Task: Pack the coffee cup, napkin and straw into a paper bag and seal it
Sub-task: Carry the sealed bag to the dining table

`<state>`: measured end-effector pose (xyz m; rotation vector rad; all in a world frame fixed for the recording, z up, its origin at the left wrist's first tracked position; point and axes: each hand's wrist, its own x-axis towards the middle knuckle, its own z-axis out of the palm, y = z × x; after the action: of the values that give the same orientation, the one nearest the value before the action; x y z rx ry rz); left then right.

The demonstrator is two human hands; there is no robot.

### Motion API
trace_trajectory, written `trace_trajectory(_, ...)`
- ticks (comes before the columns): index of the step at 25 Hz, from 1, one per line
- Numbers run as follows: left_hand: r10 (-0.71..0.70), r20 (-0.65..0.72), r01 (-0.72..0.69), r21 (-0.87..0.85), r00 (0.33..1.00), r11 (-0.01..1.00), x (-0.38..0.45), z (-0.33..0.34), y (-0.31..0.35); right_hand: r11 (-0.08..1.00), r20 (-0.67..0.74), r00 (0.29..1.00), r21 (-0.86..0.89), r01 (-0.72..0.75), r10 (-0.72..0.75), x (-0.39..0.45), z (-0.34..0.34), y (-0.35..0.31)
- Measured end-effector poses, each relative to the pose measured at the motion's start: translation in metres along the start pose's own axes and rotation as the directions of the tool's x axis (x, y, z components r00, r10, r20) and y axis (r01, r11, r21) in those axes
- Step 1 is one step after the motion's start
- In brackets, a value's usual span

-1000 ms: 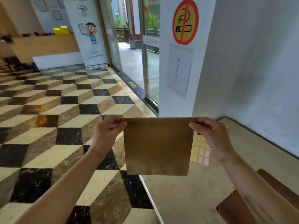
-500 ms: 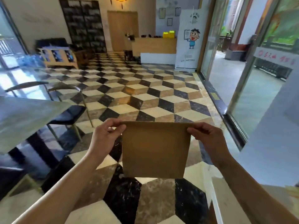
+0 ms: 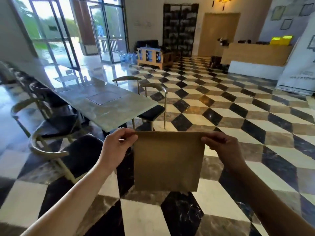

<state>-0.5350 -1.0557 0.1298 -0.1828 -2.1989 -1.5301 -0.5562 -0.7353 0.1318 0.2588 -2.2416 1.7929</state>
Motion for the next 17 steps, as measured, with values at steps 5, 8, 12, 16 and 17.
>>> trace_trajectory(5,-0.059,-0.102,0.061,0.015,0.993,0.998,0.03,-0.043,-0.039,1.0,0.095,0.995,0.019,-0.007,0.006,0.055,0.067,0.014)
trace_trajectory(8,-0.071,-0.153,0.075,0.017,0.986,0.997,0.049,-0.052,-0.062,1.0,0.163,0.987,0.017,-0.004,0.002,0.094,0.096,0.023)
trace_trajectory(12,-0.065,-0.203,0.075,0.042,0.977,0.996,0.087,-0.047,-0.093,0.999,0.211,0.977,0.047,-0.025,0.014,0.156,0.123,0.043)
trace_trajectory(16,-0.099,-0.262,0.115,0.047,0.96,0.992,0.141,-0.033,-0.124,0.998,0.276,0.961,0.059,-0.013,-0.004,0.235,0.144,0.069)
trace_trajectory(17,-0.104,-0.279,0.123,0.051,0.955,0.991,0.156,-0.029,-0.13,0.998,0.3,0.954,0.055,0.005,-0.022,0.256,0.148,0.073)
